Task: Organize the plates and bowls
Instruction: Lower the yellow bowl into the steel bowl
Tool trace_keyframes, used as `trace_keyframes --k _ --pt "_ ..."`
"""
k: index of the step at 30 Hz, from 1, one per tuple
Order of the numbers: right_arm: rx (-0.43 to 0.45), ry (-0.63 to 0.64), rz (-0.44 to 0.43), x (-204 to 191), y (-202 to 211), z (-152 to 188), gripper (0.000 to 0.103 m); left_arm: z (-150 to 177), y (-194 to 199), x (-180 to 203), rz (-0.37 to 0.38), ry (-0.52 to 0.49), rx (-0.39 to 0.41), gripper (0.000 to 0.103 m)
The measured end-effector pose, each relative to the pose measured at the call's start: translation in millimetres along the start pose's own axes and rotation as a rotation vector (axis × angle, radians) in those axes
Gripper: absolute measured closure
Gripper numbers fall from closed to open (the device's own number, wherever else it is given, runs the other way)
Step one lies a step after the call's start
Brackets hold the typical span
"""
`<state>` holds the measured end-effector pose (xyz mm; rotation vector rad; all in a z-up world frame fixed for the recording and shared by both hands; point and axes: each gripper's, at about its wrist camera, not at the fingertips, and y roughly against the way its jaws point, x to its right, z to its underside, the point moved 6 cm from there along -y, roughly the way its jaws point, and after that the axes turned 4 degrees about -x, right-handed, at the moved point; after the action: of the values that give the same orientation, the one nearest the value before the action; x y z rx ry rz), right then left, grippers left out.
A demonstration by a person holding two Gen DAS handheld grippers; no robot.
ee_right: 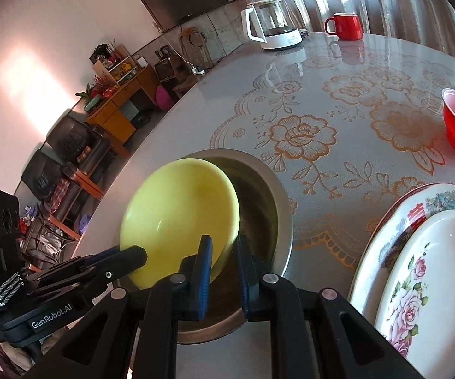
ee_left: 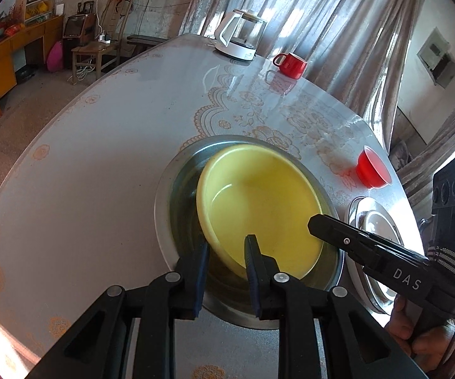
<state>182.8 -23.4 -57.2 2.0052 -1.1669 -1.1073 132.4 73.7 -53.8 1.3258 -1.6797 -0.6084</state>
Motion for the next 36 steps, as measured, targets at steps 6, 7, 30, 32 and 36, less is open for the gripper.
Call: trace_keyframes --k 6,7,30,32,36 --pt "0.006 0.005 0.02 1 0 -1 0.088 -2 -2 2 -0.04 -0.029 0.018 0.078" --pt "0.007 0.008 0.021 0 0 -1 0.088 -2 -3 3 -0.042 -0.034 0.018 0.078" --pt "0.009 -0.003 -0.011 -3 1 2 0.084 6 7 5 -0.083 -0.061 0.043 0.075" --pt "0.015 -0.003 -0.02 -2 2 3 0.082 6 8 5 -0.085 -0.06 0.047 0.075" --pt "0.032 -0.008 -0.035 -2 5 2 0.082 5 11 4 -0.087 -0.056 0.054 0.075"
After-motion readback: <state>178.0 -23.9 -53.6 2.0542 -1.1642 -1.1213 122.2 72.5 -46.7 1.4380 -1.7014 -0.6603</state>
